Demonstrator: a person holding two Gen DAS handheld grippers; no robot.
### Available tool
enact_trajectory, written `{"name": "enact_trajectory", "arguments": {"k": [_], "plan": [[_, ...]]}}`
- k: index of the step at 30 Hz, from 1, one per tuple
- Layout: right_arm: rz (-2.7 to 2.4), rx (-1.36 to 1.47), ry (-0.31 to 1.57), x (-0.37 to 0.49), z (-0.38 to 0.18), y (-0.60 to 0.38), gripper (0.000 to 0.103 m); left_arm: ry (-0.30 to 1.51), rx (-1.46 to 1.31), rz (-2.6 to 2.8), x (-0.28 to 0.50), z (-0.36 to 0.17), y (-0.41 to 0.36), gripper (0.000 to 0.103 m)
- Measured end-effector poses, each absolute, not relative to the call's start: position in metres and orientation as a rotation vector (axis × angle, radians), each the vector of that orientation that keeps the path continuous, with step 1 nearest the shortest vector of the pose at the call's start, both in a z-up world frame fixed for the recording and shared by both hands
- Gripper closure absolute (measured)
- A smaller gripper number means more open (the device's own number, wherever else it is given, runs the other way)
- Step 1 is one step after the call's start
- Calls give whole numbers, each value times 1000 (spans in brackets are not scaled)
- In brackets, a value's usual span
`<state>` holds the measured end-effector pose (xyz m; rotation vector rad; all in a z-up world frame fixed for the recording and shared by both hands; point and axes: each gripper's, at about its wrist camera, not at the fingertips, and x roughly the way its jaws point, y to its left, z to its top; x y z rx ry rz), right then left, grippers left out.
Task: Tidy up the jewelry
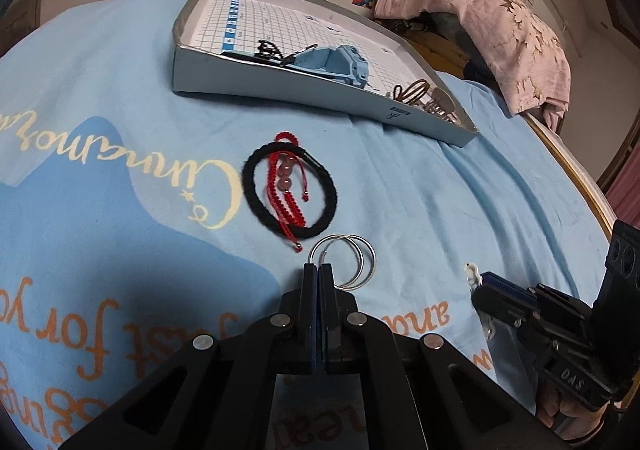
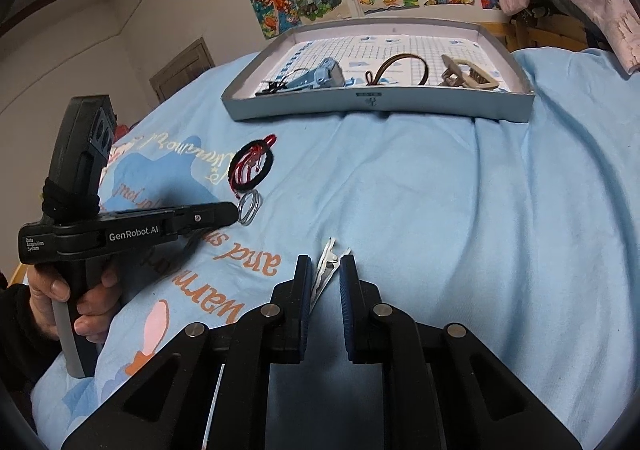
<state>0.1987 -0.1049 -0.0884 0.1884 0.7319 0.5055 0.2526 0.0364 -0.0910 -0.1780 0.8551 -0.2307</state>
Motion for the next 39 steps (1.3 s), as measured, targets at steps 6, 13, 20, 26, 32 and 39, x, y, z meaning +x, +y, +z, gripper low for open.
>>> {"name": "enact_trajectory", "arguments": {"k": [6,13,20,26,32,39], "plan": [[492,236,732,201,-90,-113,92,847,-163,-263,248,-89,32,99],[489,238,731,202,-91,-115,92,843,-150,-276,248,-87,29,73],[487,237,731,203,-91,-116,92,857,-53,-258,257,-87,15,52],[487,235,732,203,-92,-116,92,879,-13,-223,262,-92,10,65],[485,226,732,203,-92,-115,93,871,-20,-228,257,-90,13,75],[492,221,698,198,-85,-115,98,811,-34,-261,240,-73,14,75]]}}
